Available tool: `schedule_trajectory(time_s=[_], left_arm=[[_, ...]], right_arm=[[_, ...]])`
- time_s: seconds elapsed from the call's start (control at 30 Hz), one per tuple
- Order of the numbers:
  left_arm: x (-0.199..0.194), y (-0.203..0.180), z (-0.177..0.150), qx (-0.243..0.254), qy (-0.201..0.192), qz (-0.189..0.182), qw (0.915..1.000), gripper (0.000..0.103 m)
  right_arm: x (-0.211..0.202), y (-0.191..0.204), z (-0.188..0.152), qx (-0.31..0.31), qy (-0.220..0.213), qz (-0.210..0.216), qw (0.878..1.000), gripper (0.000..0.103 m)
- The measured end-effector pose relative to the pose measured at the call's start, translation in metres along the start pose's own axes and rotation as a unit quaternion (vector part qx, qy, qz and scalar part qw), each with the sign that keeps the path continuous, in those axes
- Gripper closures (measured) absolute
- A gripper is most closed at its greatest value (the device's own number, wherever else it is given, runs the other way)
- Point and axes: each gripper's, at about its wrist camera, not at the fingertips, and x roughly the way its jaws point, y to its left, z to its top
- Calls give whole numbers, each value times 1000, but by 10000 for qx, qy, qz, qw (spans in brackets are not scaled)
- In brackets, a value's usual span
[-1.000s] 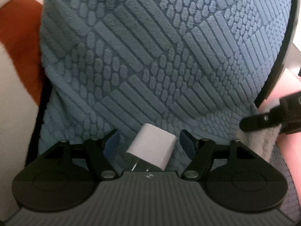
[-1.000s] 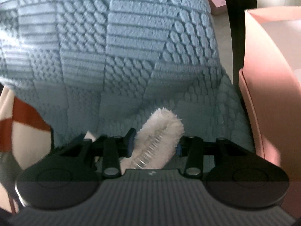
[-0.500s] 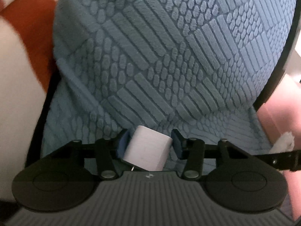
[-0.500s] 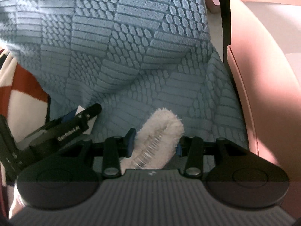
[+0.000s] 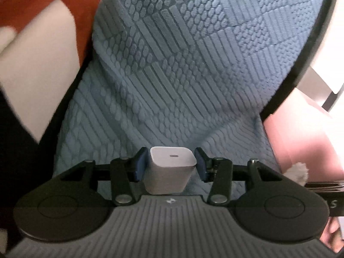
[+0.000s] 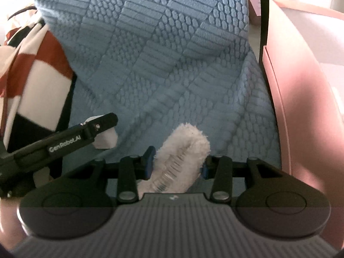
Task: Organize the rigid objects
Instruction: 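Lift the brush and charger and carry both over the pink box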
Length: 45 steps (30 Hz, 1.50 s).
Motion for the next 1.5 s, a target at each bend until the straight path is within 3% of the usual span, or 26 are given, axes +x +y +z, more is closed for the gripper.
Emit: schedule_trajectory(time_s=[0.27,0.6,0.77,1.1,1.5], left_arm=[[-34,-6,-34,-200,91,-163,9996,51],[-80,-13,-54,-722,12,-315,9969,52],[-99,-27,-61,-691,-58,-331,9970,52],[-126,-60,-57,-552,29,-454,9974,52],[-181,-88,-32,-566,-156,-587,9966,52]], right_arm=[[-19,10,-25,-195,-53,-70,9998,59],[-56,12,-62,-596,-337,-337,9971,59],[-68,12,-71,-638,-424,-357,9964,59],[-112,16,-67,-653,-593,-343,9955,59],[-166,35,-64,-777,-654,-305,9944,59]])
